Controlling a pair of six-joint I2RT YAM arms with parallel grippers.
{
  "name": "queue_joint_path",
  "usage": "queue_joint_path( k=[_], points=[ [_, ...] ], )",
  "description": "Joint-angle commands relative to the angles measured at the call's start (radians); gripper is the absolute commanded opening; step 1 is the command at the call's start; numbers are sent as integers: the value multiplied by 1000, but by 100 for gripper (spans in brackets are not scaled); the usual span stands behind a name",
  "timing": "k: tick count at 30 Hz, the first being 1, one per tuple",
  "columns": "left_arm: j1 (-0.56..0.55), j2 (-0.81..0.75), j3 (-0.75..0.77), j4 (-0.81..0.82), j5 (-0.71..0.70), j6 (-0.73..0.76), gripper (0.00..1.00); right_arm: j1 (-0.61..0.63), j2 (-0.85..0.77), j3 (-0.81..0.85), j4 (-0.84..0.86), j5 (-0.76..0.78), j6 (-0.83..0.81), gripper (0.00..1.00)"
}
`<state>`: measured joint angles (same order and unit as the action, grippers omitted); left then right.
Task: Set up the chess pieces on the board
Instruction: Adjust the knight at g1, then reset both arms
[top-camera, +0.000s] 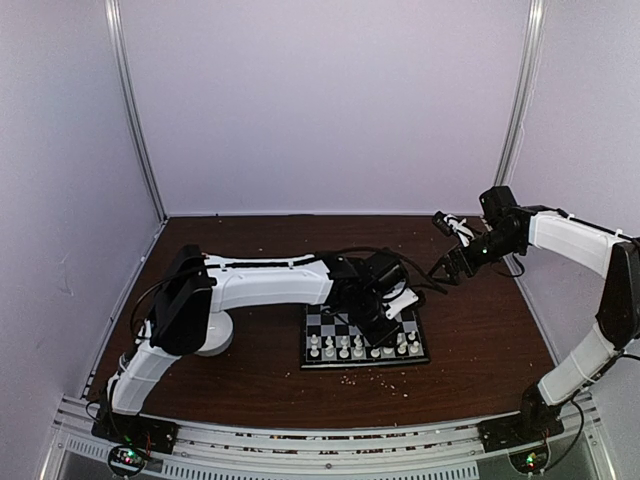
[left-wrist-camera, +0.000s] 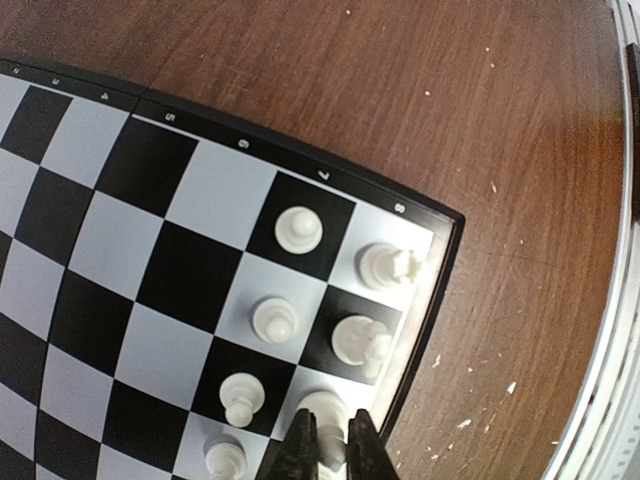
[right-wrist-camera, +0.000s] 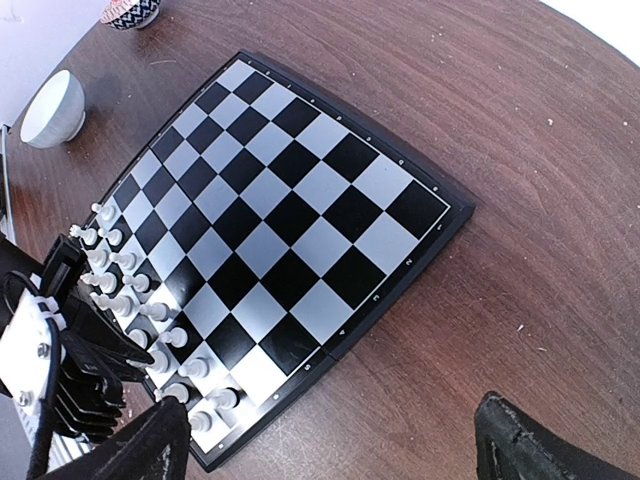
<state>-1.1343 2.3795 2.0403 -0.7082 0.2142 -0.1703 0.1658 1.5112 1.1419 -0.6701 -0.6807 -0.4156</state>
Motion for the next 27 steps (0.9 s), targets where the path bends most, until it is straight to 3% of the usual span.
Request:
queue_joint_path(
  k=[1, 17, 23, 27],
  points=[
    [-7, 14, 12, 8, 14, 5, 6, -5, 5, 30, -12, -14, -6, 100],
    [-9, -69, 23, 8, -54, 15, 23, -5, -13, 43, -18, 1, 2, 100],
    [9, -207, 28, -3, -151, 40, 26, -21, -121, 109, -39, 44, 53, 100],
    [85, -363, -61, -18, -245, 62, 34, -27, -238, 141, 22, 204, 118, 100]
  ],
)
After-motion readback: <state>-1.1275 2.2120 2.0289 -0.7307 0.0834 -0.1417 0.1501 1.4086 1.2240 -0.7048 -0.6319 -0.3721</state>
